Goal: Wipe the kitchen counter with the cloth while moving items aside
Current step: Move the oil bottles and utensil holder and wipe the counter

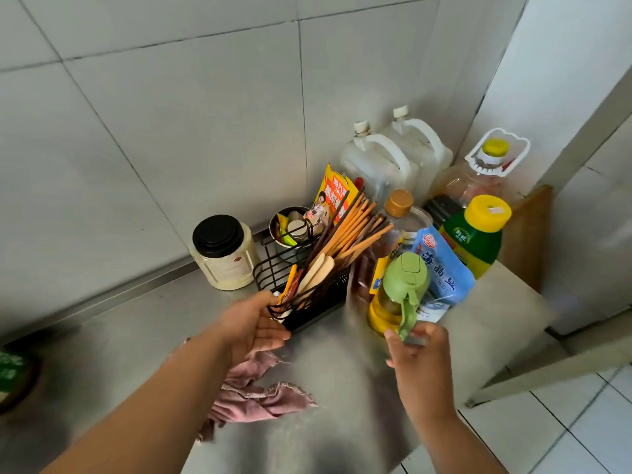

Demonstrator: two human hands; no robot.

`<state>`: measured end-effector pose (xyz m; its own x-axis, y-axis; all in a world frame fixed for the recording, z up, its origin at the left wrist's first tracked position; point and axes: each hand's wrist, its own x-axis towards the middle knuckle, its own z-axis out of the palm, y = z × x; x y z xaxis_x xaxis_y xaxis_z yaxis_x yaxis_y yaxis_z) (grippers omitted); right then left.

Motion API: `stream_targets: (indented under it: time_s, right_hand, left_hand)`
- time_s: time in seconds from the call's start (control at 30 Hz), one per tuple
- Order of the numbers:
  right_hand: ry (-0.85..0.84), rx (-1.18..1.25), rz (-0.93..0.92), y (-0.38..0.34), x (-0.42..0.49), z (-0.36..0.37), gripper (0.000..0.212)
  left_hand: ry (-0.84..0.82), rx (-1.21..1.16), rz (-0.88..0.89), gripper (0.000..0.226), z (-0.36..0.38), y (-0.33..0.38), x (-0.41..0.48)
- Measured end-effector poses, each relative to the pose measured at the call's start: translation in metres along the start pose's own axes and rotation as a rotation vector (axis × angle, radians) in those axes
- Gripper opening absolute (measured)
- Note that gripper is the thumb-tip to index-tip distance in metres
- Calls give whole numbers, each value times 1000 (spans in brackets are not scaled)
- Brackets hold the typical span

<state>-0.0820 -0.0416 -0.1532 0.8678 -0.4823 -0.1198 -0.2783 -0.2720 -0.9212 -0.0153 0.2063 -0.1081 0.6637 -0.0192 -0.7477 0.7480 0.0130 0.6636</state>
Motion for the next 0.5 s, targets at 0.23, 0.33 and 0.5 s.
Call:
stream_targets:
  time_s: [0.23,0.33,0.5]
  right_hand:
    - [16,-224,7,16,-28,1,39]
    - [-47,-233,-1,13,-34,9,39]
    - [-128,-266,-65,7,-38,21,38]
  left_hand:
    - [3,190,-7,71,-15,8,-7]
    - [258,202,140,60,-32,17,-8]
    - [626,88,393,76,-52,40,5]
